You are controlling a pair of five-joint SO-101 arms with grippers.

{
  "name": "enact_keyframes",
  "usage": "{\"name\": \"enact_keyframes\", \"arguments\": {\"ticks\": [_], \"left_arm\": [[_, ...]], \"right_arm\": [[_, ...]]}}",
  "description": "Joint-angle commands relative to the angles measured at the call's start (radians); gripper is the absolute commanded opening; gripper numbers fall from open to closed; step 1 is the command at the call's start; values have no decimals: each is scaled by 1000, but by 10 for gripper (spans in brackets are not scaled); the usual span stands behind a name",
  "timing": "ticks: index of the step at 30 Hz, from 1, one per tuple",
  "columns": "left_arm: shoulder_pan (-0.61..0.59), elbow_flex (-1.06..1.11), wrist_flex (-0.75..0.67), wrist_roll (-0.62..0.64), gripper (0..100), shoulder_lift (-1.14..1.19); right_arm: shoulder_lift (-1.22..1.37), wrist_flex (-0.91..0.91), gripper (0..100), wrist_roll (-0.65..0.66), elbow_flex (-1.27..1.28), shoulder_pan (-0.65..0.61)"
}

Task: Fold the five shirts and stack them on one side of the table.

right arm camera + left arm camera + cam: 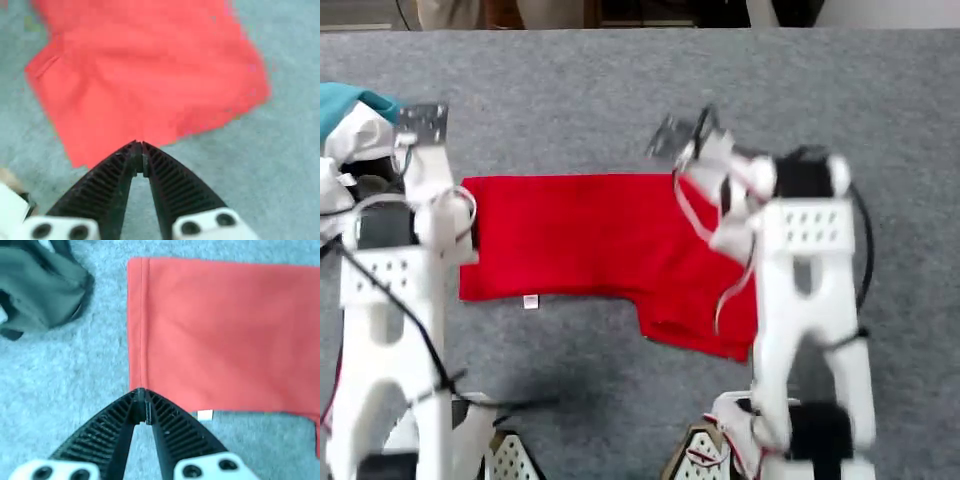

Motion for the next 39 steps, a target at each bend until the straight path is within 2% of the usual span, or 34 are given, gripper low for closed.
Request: {"name": "enact_keyframes", "arguments": {"ticks": [1,5,9,14,25,32,36,39], "left_arm": [[-6,83,8,-6,18,-124],[-8,155,11,-2,18,-147],[-8,195,8,-3,18,-147],[-8,199,8,-5,18,-147],[-8,199,12,-6,18,-147],[-8,198,12,-6,18,-147],[-8,198,12,-6,18,-147],[-8,198,11,-6,18,-147]], "right_arm": [[-209,-83,97,44,323,-50],[-361,-92,225,58,570,-131],[-450,-127,231,78,739,-194],[-455,-250,235,81,881,-216],[-249,-525,228,80,981,-216],[-217,-574,14,75,947,-150],[-211,-628,8,77,921,-54],[-209,-583,9,80,862,-41]]}}
